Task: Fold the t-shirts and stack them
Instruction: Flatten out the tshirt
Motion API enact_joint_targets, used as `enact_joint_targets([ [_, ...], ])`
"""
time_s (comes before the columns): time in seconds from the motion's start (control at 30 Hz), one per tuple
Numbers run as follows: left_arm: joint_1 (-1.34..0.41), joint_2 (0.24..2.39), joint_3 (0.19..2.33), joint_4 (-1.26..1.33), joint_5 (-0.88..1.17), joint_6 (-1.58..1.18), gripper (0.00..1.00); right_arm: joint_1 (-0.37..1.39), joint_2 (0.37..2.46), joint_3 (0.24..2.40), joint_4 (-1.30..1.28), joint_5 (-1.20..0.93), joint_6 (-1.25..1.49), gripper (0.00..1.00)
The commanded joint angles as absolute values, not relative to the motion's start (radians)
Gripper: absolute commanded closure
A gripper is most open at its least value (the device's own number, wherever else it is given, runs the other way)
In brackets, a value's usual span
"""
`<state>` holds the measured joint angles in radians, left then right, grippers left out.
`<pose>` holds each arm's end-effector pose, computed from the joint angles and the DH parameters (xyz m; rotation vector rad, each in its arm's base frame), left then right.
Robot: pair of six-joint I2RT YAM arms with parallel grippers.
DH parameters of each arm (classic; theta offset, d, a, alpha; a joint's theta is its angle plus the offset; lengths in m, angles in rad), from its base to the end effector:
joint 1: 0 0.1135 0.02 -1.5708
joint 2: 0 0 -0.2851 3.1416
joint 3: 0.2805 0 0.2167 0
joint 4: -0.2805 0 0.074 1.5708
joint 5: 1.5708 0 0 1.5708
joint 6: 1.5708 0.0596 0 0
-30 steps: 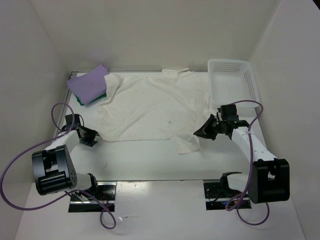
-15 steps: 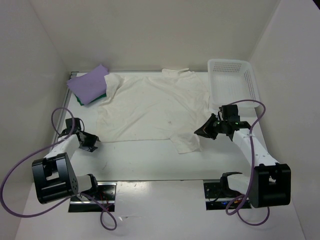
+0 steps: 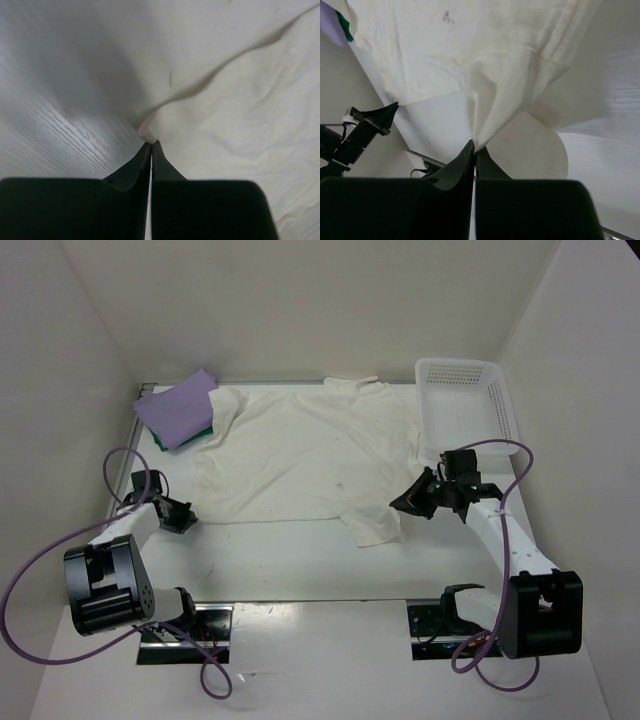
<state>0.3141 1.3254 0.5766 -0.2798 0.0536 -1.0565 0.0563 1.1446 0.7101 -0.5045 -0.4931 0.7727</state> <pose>0.2036 0.0628 0.1779 -1.6530 2.0532 -0.3316 0.1891 0.0389 0.2378 0.7116 2.5113 0.9417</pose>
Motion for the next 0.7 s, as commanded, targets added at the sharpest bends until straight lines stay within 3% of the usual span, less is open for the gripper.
enact_joint_targets([
  [0.0, 0.311, 1.258, 0.679, -0.33, 0.029, -0.971, 1.0, 0.055, 1.103, 0.709, -0.524, -0.453, 0.79, 0.99],
  [0.2, 0.29, 1.226, 0.891, -0.425, 0.049, -0.819, 1.0, 0.055, 1.092, 0.621, -0.525, -0.428, 0.889, 0.99],
  [0.33, 0.266, 1.226, 0.939, -0.434, 0.049, -0.77, 1.0, 0.055, 1.083, 0.583, -0.495, -0.367, 0.927, 0.65],
  [0.37, 0.256, 1.236, 0.939, -0.423, 0.064, -0.77, 1.0, 0.064, 1.083, 0.583, -0.508, -0.348, 0.927, 0.52],
  [0.4, 0.256, 1.236, 0.939, -0.414, 0.064, -0.77, 1.0, 0.064, 1.071, 0.583, -0.52, -0.336, 0.927, 0.46],
  [0.5, 0.256, 1.258, 0.917, -0.373, 0.087, -0.77, 1.0, 0.144, 1.036, 0.583, -0.56, -0.282, 0.968, 0.36],
  [0.67, 0.247, 1.307, 0.907, -0.319, 0.126, -0.781, 1.0, 0.284, 0.976, 0.493, -0.571, -0.198, 1.112, 0.34],
])
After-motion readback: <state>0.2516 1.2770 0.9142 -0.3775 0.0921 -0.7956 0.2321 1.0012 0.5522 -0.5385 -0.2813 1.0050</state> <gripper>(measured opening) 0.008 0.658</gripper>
